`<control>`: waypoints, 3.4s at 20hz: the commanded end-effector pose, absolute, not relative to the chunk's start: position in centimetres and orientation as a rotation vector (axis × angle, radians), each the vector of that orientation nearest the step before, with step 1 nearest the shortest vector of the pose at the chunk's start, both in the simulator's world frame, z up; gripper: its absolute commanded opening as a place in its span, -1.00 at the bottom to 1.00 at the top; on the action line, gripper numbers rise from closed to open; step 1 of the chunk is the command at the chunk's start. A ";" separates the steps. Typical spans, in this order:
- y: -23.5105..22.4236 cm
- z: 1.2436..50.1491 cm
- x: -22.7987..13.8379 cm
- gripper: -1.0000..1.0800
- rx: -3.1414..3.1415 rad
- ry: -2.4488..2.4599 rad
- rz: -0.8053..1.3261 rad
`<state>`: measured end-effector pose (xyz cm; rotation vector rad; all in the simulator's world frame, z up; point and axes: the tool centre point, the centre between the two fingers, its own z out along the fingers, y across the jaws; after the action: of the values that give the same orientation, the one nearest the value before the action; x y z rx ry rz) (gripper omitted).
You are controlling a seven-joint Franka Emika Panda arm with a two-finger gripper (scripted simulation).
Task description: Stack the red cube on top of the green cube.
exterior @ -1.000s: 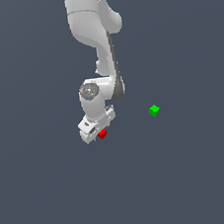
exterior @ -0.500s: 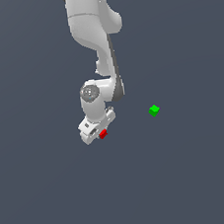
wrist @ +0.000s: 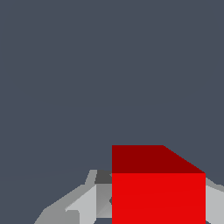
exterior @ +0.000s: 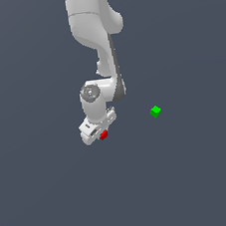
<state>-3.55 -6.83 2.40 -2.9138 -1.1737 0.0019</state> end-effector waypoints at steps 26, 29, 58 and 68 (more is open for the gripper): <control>-5.9 11.7 -3.9 -1.00 -2.914 -1.175 -0.001; -4.5 11.4 -4.4 -1.00 -2.914 -1.175 -0.001; 22.2 6.5 -13.2 -1.00 -2.913 -1.174 0.000; 24.2 6.2 -13.6 -1.00 -2.914 -1.174 0.000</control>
<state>-13.70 24.24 6.13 -2.9128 -1.1762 0.0012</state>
